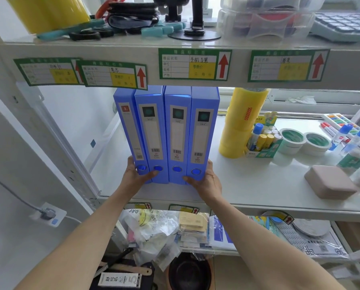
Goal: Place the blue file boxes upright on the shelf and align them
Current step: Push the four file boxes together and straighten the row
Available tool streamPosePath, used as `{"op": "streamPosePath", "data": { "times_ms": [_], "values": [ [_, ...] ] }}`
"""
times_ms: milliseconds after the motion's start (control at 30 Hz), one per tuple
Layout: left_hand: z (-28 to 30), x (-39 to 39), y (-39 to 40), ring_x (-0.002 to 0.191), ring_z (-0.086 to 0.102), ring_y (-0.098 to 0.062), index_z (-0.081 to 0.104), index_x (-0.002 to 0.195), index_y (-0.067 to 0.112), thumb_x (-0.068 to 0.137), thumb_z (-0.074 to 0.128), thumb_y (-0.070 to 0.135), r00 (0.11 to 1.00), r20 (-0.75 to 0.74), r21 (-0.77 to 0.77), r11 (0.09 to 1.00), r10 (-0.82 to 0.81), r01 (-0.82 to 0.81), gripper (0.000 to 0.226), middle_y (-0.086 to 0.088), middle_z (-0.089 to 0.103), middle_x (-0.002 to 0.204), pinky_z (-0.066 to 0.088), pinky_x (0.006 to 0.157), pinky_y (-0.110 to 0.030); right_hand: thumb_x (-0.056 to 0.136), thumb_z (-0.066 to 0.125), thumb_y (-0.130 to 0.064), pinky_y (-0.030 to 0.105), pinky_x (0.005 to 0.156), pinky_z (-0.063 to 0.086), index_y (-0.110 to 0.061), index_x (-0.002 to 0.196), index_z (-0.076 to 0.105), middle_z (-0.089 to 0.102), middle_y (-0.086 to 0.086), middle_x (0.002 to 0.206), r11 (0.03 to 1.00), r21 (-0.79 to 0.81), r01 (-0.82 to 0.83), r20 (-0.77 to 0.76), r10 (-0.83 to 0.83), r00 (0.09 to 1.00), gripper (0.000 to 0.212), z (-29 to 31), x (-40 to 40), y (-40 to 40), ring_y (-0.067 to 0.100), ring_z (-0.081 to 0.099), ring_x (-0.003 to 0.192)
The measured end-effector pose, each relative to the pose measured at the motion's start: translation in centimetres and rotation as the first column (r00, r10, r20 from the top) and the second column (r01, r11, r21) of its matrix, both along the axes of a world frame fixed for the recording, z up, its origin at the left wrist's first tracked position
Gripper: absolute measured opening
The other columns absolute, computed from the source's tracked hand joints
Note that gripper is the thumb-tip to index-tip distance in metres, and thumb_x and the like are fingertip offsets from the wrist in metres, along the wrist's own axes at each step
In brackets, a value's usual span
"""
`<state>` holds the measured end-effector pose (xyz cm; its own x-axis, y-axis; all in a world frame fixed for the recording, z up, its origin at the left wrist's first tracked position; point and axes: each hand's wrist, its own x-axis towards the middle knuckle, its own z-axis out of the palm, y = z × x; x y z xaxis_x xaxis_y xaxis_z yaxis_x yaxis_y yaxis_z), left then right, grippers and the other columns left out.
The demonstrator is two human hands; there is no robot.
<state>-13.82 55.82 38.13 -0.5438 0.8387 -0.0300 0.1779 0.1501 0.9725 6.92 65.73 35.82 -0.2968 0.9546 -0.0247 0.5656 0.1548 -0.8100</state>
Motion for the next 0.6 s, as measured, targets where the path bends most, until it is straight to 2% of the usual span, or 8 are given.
{"op": "streamPosePath", "data": {
  "times_ms": [100,233,333,433,600],
  "values": [
    [-0.2,-0.2,-0.1,0.105,0.060,-0.016,0.034,0.131,0.024,0.077,0.079,0.018,1.000,0.002,0.004,1.000,-0.003,0.003,0.071,0.004,0.056,0.122,0.055,0.085,-0.033,0.074,0.083,-0.038,0.044,0.079,0.057,-0.024,0.141,0.032,0.067,-0.008,0.114,1.000,-0.009,-0.008,-0.022,0.008,1.000,0.086,-0.2,0.0,0.1,0.025,0.066,0.102],
    [-0.2,-0.3,-0.5,0.100,0.061,-0.005,0.031,0.132,0.028,0.079,0.078,0.017,0.999,0.022,-0.007,1.000,-0.025,0.025,0.072,0.015,0.056,0.115,0.058,0.074,-0.021,0.071,0.085,-0.039,0.044,0.081,0.057,-0.026,0.142,0.032,0.064,-0.006,0.121,1.000,-0.010,-0.015,-0.045,0.014,0.999,0.089,-0.2,0.2,0.0,0.023,0.065,0.105],
    [0.0,-0.5,-0.6,0.100,0.059,-0.004,0.032,0.137,0.025,0.078,0.078,0.018,0.999,0.021,-0.011,0.999,-0.032,0.032,0.074,0.016,0.053,0.115,0.055,0.061,-0.009,0.066,0.086,-0.041,0.045,0.083,0.057,-0.028,0.143,0.032,0.062,-0.007,0.125,1.000,-0.011,-0.015,-0.063,0.014,0.998,0.095,0.0,0.2,0.1,0.020,0.064,0.107],
    [0.2,-0.6,-0.6,0.101,0.058,-0.001,0.034,0.139,0.027,0.078,0.079,0.021,0.999,-0.001,-0.010,0.999,-0.048,0.048,0.076,0.018,0.052,0.119,0.054,0.066,-0.011,0.060,0.084,-0.049,0.048,0.085,0.058,-0.031,0.144,0.029,0.060,-0.006,0.128,1.000,-0.019,-0.009,-0.074,0.007,0.997,0.102,-0.1,0.2,0.3,0.020,0.064,0.110],
    [0.8,-0.8,-0.8,0.105,0.059,-0.005,0.035,0.141,0.024,0.076,0.080,0.018,1.000,-0.016,0.054,0.999,-0.002,0.003,0.079,0.011,0.055,0.125,0.053,0.072,-0.011,0.055,0.079,-0.060,0.049,0.086,0.058,-0.035,0.147,0.024,0.056,-0.008,0.136,1.000,0.005,0.014,-0.098,-0.013,0.995,0.110,-0.5,0.1,0.3,0.018,0.062,0.113]
  ]
}}
